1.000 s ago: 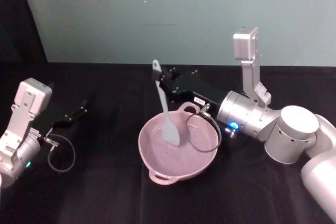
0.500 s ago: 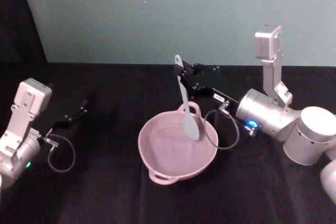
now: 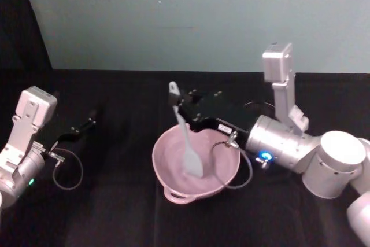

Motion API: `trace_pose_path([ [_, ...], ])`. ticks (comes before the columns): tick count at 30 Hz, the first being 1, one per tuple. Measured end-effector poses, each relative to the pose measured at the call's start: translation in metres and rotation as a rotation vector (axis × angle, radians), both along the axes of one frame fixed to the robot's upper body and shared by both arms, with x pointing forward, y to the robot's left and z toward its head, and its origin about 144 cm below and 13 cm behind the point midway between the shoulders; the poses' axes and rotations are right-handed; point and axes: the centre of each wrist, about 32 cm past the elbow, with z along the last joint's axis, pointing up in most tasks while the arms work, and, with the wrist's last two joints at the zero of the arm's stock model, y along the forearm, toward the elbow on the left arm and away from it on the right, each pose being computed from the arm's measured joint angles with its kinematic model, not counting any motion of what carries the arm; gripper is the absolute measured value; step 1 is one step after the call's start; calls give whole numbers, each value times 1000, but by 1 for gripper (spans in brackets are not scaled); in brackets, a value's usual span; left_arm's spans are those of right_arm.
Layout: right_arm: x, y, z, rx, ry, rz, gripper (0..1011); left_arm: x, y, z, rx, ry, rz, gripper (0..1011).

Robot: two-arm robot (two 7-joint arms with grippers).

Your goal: Use the one hand to pick up the spoon and stir the clear water in the bowl.

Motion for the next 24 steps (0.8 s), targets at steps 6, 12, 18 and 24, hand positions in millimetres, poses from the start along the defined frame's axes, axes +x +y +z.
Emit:
trace_pose_path([
  [6, 3, 15, -3, 20, 14, 38, 124, 0, 0, 0, 0, 0, 0, 1005],
  [12, 15, 21, -6, 40, 22, 35, 124, 0, 0, 0, 0, 0, 0, 1005],
  [18, 32, 17, -11, 53, 22, -23, 124, 0, 0, 0, 0, 0, 0, 1005],
  [24, 42, -1, -12, 61, 14, -108, 124, 0, 0, 0, 0, 0, 0, 1005],
])
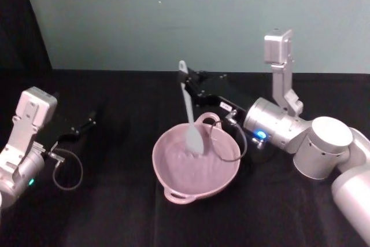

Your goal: Use the one hand to pick up the spoon and stir the clear water in the bowl.

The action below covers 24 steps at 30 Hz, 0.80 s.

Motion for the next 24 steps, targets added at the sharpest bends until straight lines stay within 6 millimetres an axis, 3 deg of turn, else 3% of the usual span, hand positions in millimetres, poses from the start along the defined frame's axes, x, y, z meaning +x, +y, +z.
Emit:
trace_pose_path([
  [12, -17, -23, 2, -28, 5, -35, 124, 0, 0, 0, 0, 0, 0, 1005],
  [24, -38, -1, 3, -1, 18, 63, 123, 0, 0, 0, 0, 0, 0, 1005],
])
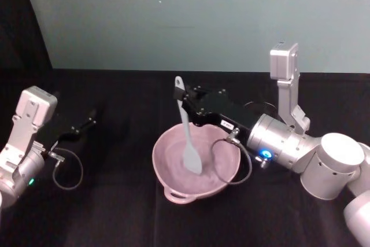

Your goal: Use the one hand to pick up the spoon and stir the clear water in the bowl.

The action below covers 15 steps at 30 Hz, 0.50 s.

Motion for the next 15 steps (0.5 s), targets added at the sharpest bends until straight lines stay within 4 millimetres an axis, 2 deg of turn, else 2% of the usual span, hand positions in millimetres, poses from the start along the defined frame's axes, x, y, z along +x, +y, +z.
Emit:
trace_pose_path([
  [6, -2, 7, 1, 19, -1, 15, 124, 0, 0, 0, 0, 0, 0, 1005],
  [15, -5, 6, -2, 31, -5, 2, 124, 0, 0, 0, 0, 0, 0, 1005],
])
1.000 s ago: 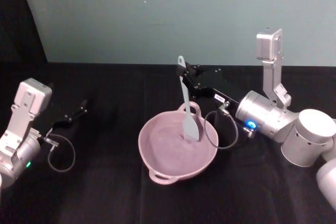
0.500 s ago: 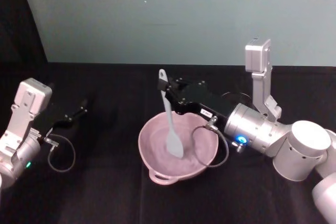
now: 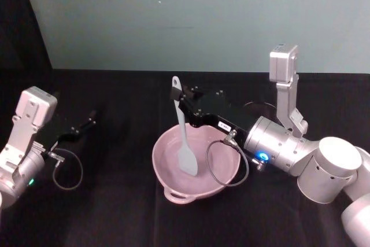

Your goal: Use the one hand to pick up the spoon and stir the clear water in the bowl.

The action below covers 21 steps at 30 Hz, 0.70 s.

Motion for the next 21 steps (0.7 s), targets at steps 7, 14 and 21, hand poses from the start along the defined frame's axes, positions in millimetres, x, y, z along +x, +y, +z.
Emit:
trace_pose_path([
  [7, -4, -4, 15, 43, -54, -19, 124, 0, 0, 0, 0, 0, 0, 1005],
  [14, -12, -22, 44, 101, -151, -83, 124, 0, 0, 0, 0, 0, 0, 1005],
  [21, -18, -55, 60, 116, -209, -191, 124, 0, 0, 0, 0, 0, 0, 1005],
])
